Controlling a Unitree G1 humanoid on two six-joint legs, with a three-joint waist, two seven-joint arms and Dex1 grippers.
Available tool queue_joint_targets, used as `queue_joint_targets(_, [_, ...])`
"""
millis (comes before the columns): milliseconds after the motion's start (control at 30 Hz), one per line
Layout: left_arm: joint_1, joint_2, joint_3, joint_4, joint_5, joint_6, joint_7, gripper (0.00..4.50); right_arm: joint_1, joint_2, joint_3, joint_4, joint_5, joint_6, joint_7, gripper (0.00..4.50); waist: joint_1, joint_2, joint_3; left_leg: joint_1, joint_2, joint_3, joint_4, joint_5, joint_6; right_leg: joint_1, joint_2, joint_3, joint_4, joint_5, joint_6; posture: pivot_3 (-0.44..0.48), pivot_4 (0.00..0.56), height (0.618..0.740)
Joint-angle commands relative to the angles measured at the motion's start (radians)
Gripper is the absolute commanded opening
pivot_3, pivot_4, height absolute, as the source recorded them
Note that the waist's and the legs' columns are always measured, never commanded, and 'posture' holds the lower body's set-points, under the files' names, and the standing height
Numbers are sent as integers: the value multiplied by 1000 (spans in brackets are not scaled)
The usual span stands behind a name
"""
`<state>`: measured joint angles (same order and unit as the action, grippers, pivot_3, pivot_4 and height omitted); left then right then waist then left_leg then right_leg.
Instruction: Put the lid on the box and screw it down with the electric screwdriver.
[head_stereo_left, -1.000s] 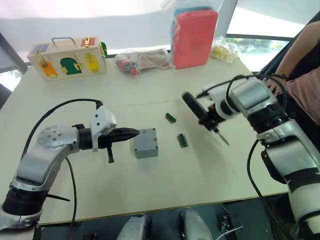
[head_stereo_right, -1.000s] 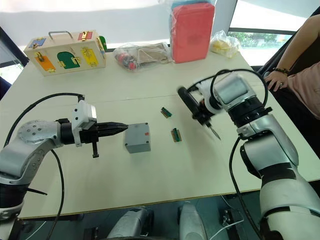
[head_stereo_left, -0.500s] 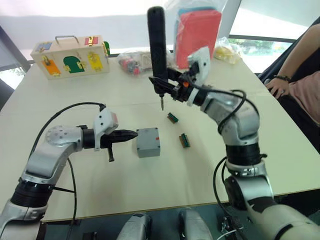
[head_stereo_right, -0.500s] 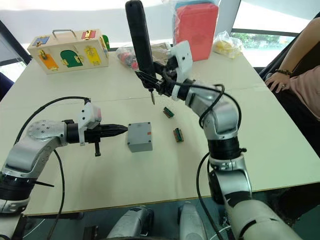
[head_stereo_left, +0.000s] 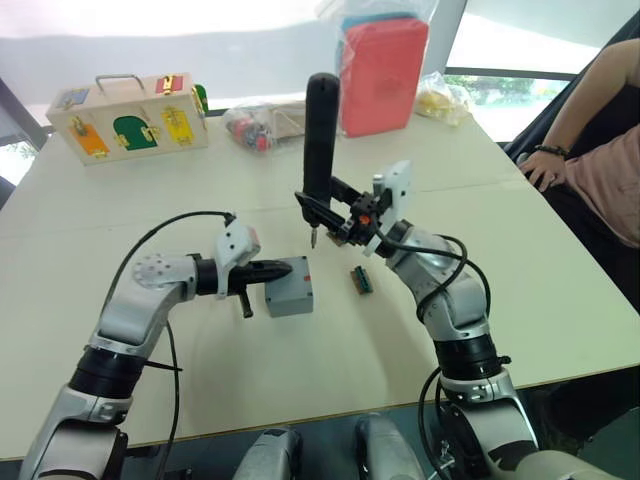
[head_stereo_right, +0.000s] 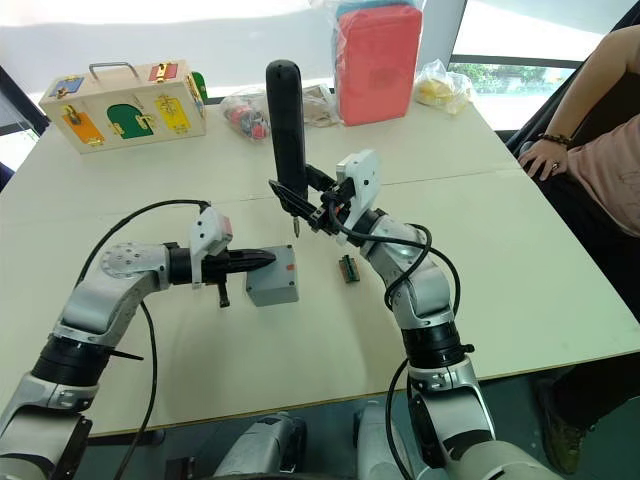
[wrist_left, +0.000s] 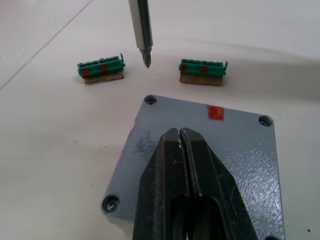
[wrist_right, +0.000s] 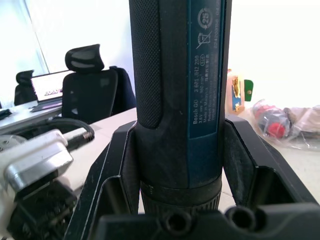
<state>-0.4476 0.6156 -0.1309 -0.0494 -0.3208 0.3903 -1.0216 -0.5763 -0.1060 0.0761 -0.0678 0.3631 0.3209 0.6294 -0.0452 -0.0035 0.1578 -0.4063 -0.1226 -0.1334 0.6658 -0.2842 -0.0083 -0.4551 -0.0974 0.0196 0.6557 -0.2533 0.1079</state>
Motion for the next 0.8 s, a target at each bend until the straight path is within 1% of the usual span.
queue_joint_targets(33, [1,5,-4,0,14,-4,-4,0,-15,23,2,-72,16,-40,-15,1806,1,0,0,0,0,0,0,0,0,0,0,0,0,0,0,0,150,740])
queue_joint_targets(800, [1,22,1,3,19,-3,-24,0,-8,40,34,-25,2,-77,-4,1806,0,0,0,0,0,0,0,0,0,0,0,0,0,0,0,0,150,740])
